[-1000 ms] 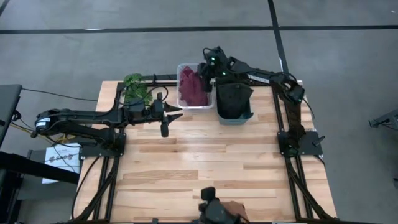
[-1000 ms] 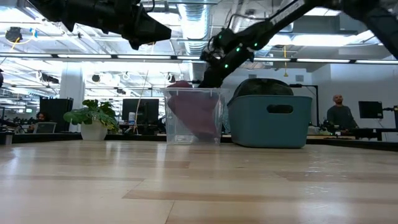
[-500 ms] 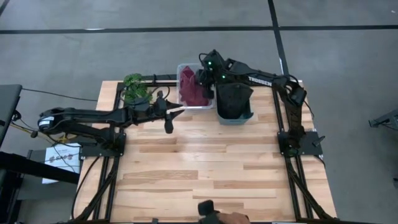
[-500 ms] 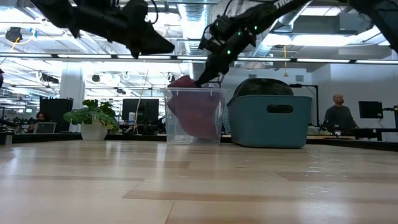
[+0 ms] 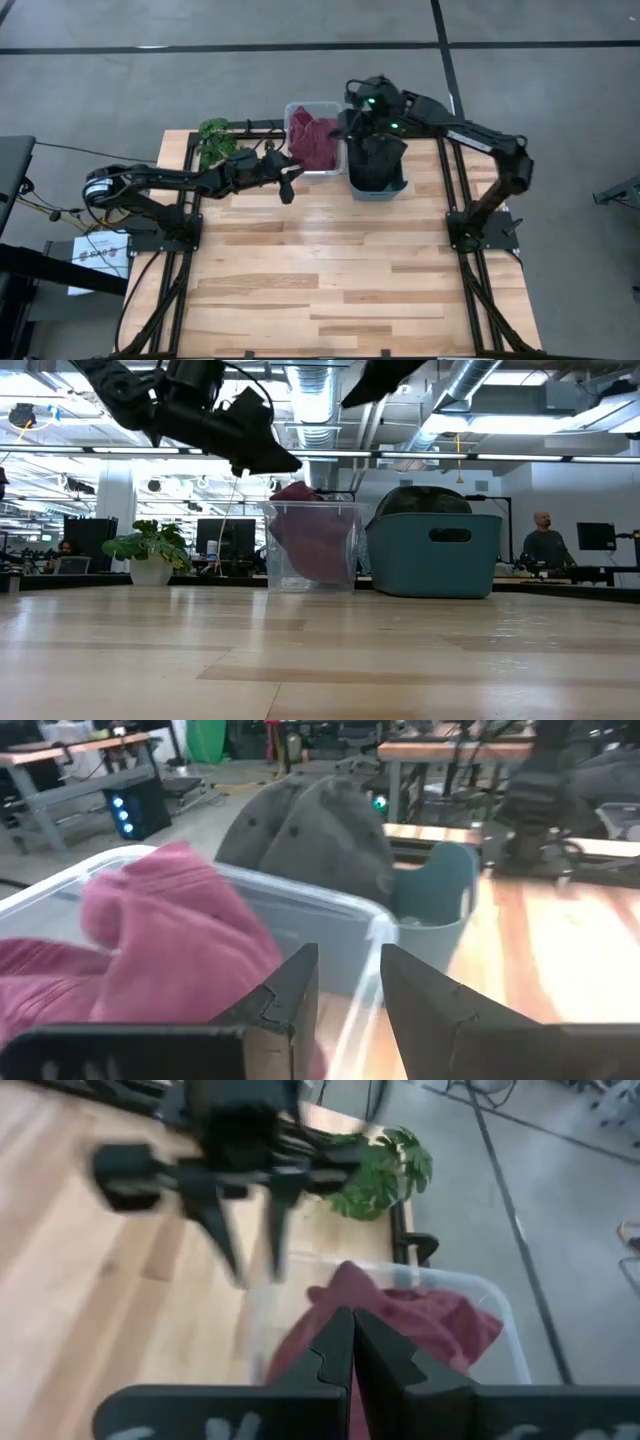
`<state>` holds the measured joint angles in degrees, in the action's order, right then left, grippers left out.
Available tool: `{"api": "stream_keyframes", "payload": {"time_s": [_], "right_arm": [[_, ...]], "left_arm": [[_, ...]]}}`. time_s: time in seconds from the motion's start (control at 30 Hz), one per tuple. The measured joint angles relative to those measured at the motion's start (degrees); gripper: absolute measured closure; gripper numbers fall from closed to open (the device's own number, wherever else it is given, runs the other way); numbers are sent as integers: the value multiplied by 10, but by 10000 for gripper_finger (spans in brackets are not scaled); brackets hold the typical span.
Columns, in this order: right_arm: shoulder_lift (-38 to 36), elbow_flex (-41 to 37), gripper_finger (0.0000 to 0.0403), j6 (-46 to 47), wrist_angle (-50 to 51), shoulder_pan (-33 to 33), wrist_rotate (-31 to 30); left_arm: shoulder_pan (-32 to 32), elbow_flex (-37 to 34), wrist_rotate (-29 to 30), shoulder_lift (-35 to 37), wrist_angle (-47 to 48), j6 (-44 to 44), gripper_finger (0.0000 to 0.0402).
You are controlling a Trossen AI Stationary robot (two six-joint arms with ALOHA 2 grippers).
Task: Pick & Place hat
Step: Put the red cap into the transparent bin
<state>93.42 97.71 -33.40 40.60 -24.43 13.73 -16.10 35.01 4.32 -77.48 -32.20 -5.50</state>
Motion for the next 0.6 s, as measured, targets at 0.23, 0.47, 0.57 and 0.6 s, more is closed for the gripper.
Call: {"api": "stream_keyframes", "payload": {"time_s": [0.23,0.47,0.57,0.6], "right_arm": [[-81,0,399,52,109,57,-39],[-175,-40,399,124,148,157,-144],[-228,-91,399,170,146,210,-176],[-248,-113,399,185,138,230,-187]], "left_arm": [[-49,2,-19,-22,4,26,292],[-78,2,-45,-49,25,45,292],[-76,2,-45,-47,33,46,292],[-72,2,-45,-43,38,45,292]]}}
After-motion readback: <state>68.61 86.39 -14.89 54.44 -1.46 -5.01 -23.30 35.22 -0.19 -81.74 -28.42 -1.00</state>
